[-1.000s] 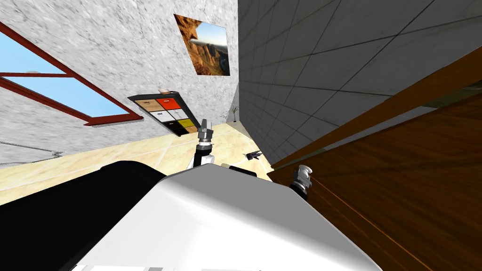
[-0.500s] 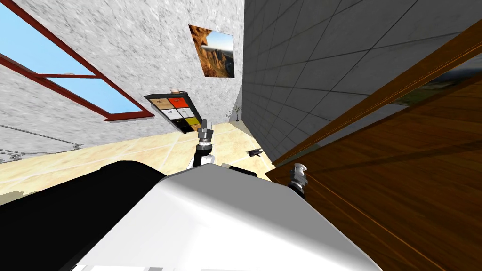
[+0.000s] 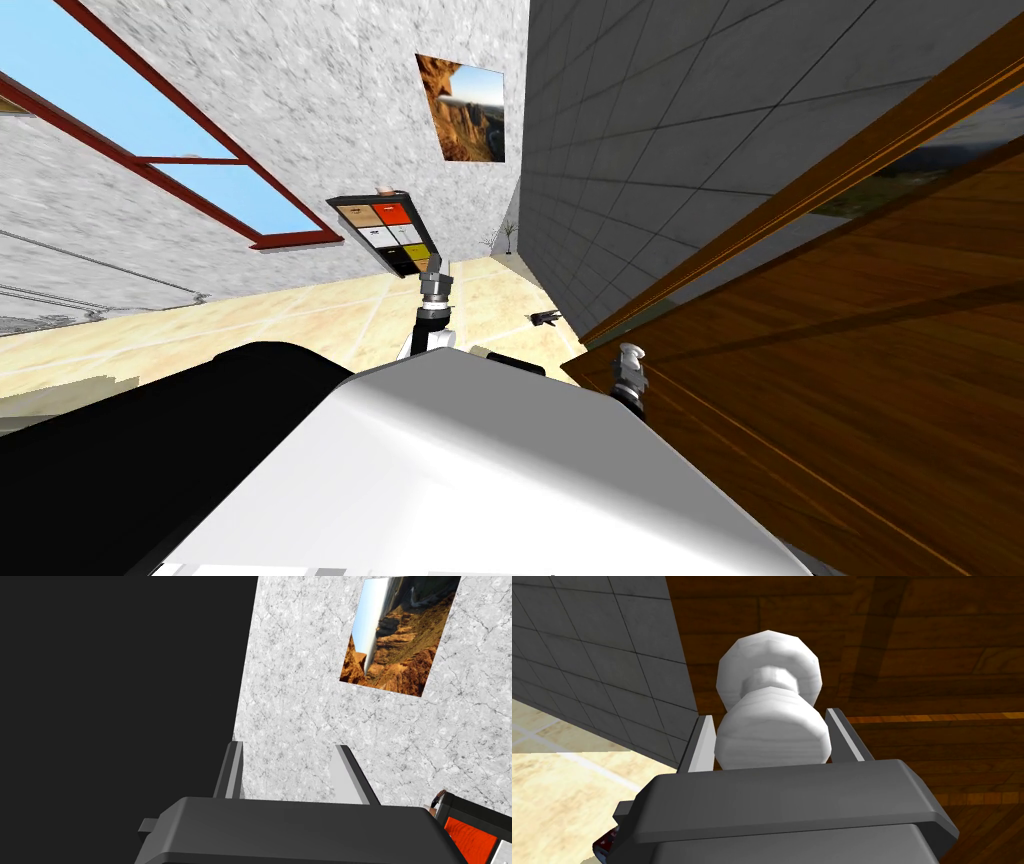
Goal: Pull the door open
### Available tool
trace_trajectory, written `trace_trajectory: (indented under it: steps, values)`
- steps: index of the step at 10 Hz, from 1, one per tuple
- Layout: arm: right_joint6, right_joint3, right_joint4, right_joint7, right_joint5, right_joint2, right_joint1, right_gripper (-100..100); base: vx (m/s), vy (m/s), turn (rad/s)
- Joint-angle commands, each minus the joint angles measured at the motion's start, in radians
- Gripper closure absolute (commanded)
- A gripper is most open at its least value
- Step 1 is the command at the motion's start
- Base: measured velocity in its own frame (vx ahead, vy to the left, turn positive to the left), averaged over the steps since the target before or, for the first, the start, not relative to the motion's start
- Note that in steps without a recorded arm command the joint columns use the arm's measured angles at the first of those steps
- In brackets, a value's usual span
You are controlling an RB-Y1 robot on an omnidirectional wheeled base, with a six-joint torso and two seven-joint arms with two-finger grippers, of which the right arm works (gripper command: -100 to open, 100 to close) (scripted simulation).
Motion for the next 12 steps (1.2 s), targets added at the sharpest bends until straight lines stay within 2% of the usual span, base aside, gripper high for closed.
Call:
trace_trajectory:
  steps: [1, 3, 4, 5, 6, 12]
  values:
    - [-0.008, 0.024, -0.01, -0.015, 0.013, -0.007, 0.013, 100, -0.246, 0.008, 0.065]
    - [-0.015, 0.049, -0.023, -0.028, 0.028, -0.016, 0.022, 100, -0.233, 0.028, 0.043]
    - [-0.007, 0.041, -0.024, -0.019, 0.023, -0.015, 0.02, 100, -0.1, 0.008, 0.016]
    - [-0.014, 0.065, -0.032, -0.031, 0.036, -0.021, 0.029, 100, -0.152, -0.021, 0.06]
    - [-0.017, 0.07, -0.035, -0.034, 0.04, -0.023, 0.031, 100, -0.193, -0.034, 0.057]
    - [-0.054, 0.152, -0.072, -0.078, 0.087, -0.059, 0.063, 100, -0.218, -0.017, 0.053]
